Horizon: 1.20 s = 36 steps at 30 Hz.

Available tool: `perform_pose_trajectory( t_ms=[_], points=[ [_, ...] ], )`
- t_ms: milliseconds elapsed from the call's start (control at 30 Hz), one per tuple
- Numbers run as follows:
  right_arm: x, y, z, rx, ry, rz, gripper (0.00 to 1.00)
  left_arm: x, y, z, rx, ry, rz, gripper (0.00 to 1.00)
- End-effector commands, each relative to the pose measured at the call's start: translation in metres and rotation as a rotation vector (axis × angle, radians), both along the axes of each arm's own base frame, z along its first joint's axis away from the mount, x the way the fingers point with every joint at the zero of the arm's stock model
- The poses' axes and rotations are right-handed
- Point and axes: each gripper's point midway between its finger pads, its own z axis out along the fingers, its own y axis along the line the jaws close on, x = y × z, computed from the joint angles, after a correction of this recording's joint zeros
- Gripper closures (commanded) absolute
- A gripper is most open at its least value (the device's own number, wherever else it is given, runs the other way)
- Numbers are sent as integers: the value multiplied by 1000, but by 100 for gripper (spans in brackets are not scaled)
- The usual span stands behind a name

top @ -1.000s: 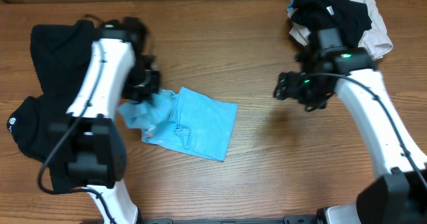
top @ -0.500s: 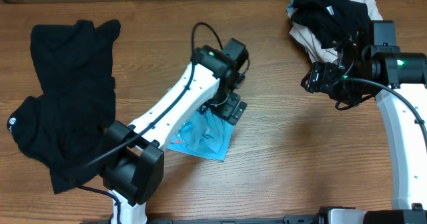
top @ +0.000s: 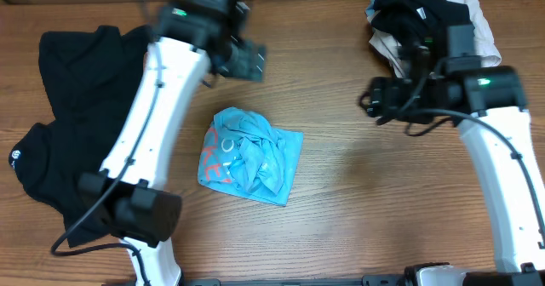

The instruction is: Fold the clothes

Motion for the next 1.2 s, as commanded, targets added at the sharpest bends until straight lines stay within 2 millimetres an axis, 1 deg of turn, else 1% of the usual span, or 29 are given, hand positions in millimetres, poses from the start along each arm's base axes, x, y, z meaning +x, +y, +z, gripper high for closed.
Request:
perform_pose_trajectory(
  t_ms=[0, 33, 100, 200, 300, 367, 467, 500, 600, 733, 800, 833, 900, 1000, 1167],
  points=[
    [-1, 58, 0, 7, -61, 184, 22, 15, 40, 31, -28, -82, 126, 0],
    [-1, 91, -5, -10, -100, 267, 21, 19, 58, 30, -27, -82, 167, 0],
    [1, 122, -14, -36, -136, 334, 21, 21, 78, 25, -21, -68, 213, 0],
    [1, 174, -37, -91, -190, 437, 19, 21, 104, 16, -14, -42, 271, 0],
    [1, 211, -66, -149, -225, 513, 18, 19, 120, 9, -9, -19, 306, 0],
    [2, 230, -89, -190, -241, 543, 18, 18, 127, 4, -5, -7, 317, 0],
    [6, 244, -115, -238, -249, 554, 18, 16, 131, -1, -1, 9, 326, 0],
    [6, 251, -130, -243, -239, 566, 18, 15, 131, -4, 1, 17, 327, 0],
    [8, 258, -142, -237, -234, 575, 22, 15, 132, -6, 6, 18, 317, 0],
    [11, 266, -145, -212, -247, 579, 31, 17, 132, -6, 14, 12, 303, 0],
    [13, 268, -143, -204, -260, 576, 39, 17, 132, -6, 17, 12, 297, 0],
    [14, 269, -143, -201, -264, 576, 44, 17, 132, -6, 19, 11, 291, 0],
    [15, 270, -142, -199, -268, 575, 49, 17, 133, -6, 23, 8, 292, 0],
    [12, 271, -146, -191, -256, 584, 49, 17, 133, -6, 23, 7, 292, 0],
    [4, 278, -162, -162, -205, 617, 51, 17, 133, -6, 25, 8, 289, 0]
  ],
)
